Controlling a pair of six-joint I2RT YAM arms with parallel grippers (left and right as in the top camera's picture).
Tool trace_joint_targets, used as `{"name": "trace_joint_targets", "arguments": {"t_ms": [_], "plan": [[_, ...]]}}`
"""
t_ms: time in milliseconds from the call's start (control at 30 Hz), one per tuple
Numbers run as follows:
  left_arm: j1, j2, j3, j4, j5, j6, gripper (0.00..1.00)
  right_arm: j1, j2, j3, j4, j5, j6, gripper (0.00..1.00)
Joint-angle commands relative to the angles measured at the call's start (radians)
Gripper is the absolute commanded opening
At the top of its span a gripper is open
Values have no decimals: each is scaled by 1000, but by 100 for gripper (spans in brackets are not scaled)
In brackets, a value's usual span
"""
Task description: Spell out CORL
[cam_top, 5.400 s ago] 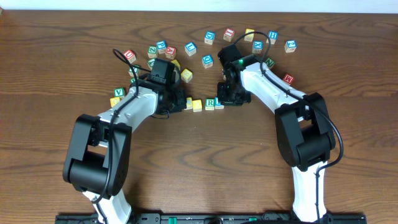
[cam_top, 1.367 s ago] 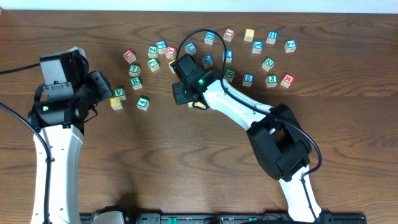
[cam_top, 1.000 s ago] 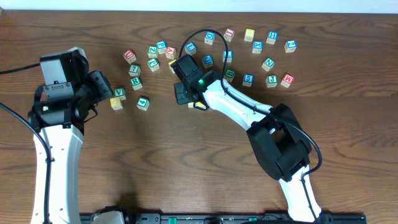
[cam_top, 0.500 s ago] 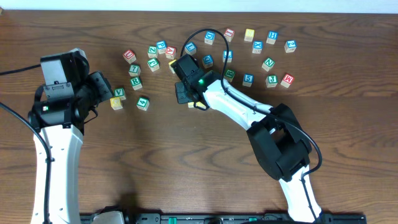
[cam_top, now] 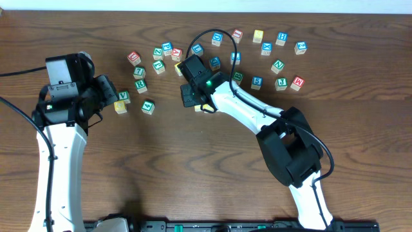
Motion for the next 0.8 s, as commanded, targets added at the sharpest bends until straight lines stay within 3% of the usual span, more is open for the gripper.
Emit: {"name": "trace_joint_targets", "arguments": {"t_ms": [0, 767], "plan": [[5, 7, 10, -4, -14, 13, 8, 0, -13, 22, -10, -47, -22, 1], [5, 7, 10, -8, -14, 13, 8, -1, 6, 17, -47, 2, 53, 1]]}}
